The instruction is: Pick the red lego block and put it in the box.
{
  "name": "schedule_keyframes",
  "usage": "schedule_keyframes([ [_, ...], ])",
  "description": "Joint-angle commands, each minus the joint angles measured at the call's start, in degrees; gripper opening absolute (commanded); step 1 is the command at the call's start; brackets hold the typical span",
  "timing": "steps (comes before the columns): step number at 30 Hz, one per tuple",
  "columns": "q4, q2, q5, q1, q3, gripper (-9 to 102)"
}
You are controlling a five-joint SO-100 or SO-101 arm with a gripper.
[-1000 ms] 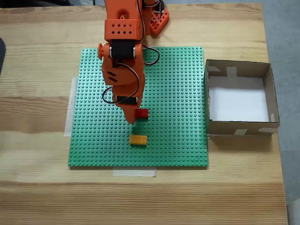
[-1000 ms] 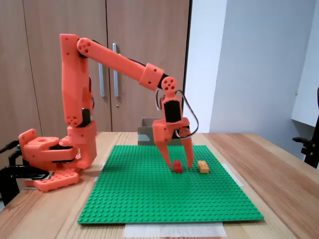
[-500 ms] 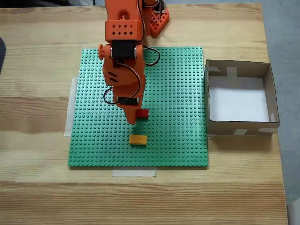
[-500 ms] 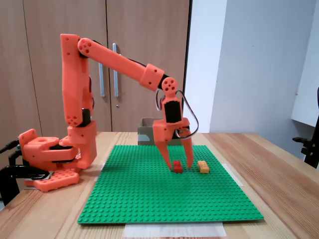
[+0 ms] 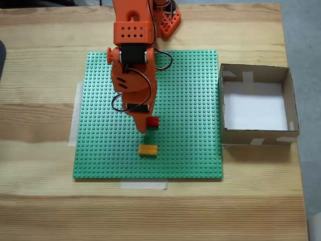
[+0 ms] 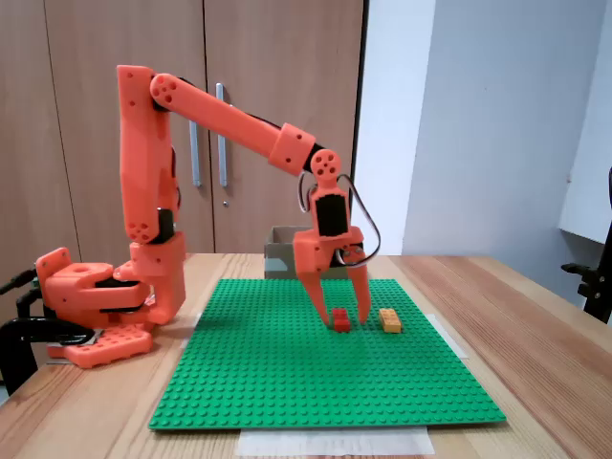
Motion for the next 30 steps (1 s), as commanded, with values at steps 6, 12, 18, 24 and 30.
schedule_keyframes([
  [6, -0.44, 0.26, 0.09, -0.44, -2.2, 21],
  [12, -0.53, 0.26, 0.0, -0.44, -2.2, 21],
  [18, -0.35, 0.26, -0.09, -0.79, -2.2, 21],
  [24, -0.18, 0.26, 0.26, -1.23, -2.2, 21],
  [30, 0.18, 0.26, 0.7, -1.76, -2.55, 21],
])
